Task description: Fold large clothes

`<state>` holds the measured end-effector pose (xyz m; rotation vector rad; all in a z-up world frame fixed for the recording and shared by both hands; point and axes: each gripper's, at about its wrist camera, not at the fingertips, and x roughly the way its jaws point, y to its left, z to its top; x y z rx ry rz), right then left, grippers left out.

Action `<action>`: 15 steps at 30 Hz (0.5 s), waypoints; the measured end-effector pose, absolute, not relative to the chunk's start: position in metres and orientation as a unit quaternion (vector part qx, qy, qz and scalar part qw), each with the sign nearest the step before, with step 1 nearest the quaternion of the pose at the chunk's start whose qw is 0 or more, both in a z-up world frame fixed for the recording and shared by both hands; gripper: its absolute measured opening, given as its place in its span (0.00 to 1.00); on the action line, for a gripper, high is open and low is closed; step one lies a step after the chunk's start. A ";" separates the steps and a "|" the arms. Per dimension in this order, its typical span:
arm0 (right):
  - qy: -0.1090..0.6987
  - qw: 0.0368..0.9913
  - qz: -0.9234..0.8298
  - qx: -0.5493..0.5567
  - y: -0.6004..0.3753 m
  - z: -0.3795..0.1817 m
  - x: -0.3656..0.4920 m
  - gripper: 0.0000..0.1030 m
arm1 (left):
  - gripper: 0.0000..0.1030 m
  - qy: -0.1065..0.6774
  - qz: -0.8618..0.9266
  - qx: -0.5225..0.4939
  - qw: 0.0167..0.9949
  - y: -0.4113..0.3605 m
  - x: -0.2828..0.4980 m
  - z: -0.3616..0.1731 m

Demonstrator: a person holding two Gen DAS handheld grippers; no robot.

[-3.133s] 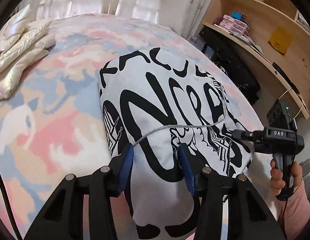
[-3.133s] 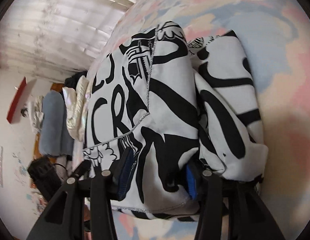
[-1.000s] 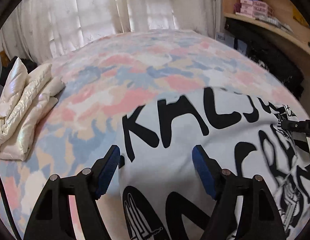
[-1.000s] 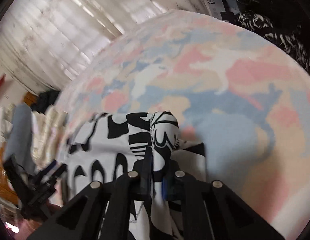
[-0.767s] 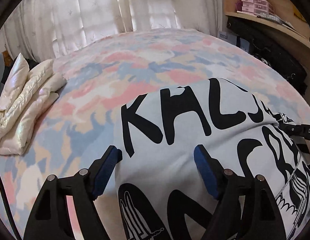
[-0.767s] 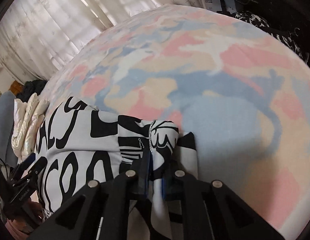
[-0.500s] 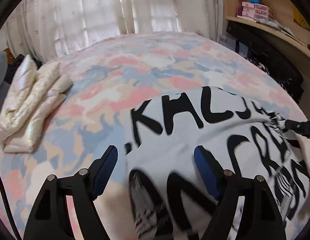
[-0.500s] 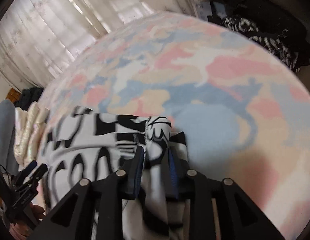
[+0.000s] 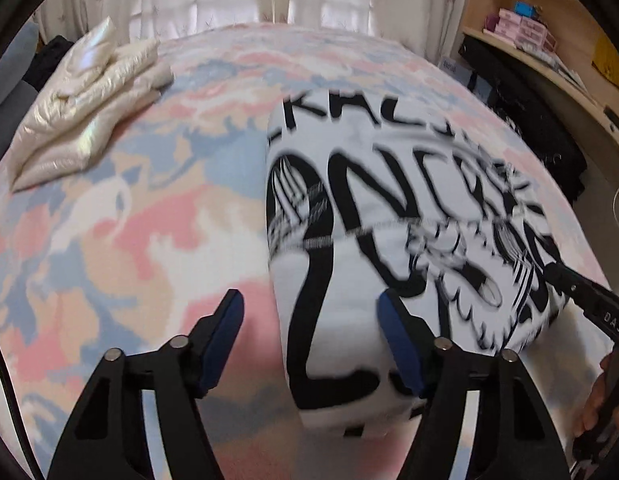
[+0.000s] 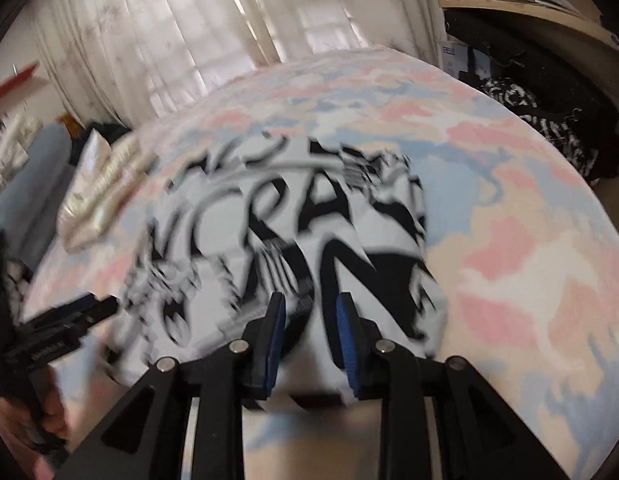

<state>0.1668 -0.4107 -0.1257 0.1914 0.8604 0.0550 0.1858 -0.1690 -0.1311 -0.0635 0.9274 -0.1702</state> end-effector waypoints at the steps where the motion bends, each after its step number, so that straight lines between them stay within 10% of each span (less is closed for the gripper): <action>1: 0.418 0.904 0.024 0.088 -0.413 -0.132 0.164 0.25 | 0.65 0.443 -0.081 -0.031 0.893 -0.168 0.184 -0.135; 15: 0.420 0.904 0.004 0.081 -0.420 -0.134 0.154 0.21 | 0.75 0.457 -0.070 -0.028 0.886 -0.160 0.187 -0.137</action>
